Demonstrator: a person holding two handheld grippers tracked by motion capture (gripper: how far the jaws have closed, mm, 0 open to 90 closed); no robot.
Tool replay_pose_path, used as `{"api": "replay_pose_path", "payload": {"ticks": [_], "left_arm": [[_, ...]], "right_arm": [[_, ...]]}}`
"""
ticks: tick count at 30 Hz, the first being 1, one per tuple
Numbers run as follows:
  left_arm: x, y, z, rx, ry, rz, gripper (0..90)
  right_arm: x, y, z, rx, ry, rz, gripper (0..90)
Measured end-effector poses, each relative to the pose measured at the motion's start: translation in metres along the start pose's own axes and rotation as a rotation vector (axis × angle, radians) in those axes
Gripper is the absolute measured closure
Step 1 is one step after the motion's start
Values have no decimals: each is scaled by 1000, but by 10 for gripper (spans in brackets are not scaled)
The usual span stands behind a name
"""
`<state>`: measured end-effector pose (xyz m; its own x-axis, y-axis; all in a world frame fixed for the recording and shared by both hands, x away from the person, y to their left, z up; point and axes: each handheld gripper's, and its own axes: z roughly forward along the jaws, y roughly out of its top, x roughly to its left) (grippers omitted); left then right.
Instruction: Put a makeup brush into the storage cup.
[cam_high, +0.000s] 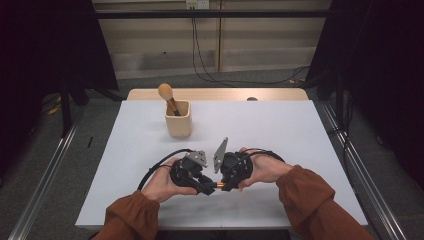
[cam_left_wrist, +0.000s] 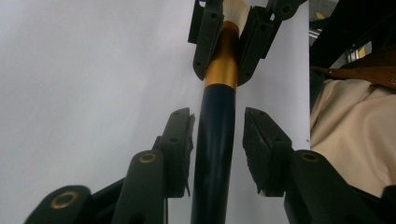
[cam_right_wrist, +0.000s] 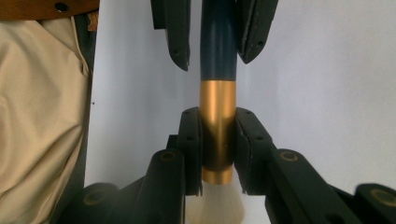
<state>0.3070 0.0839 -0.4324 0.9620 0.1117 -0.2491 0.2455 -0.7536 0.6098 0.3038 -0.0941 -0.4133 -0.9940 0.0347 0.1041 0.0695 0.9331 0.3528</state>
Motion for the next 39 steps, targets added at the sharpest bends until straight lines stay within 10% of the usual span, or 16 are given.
{"api": "replay_pose_path", "payload": {"ticks": [32, 39], "left_arm": [[-4, -1, 7, 11, 13, 77, 746], [-2, -3, 8, 12, 11, 63, 746]], "right_arm": [[3, -2, 2, -21, -11, -29, 734], [1, -3, 3, -26, -34, -11, 585]]}}
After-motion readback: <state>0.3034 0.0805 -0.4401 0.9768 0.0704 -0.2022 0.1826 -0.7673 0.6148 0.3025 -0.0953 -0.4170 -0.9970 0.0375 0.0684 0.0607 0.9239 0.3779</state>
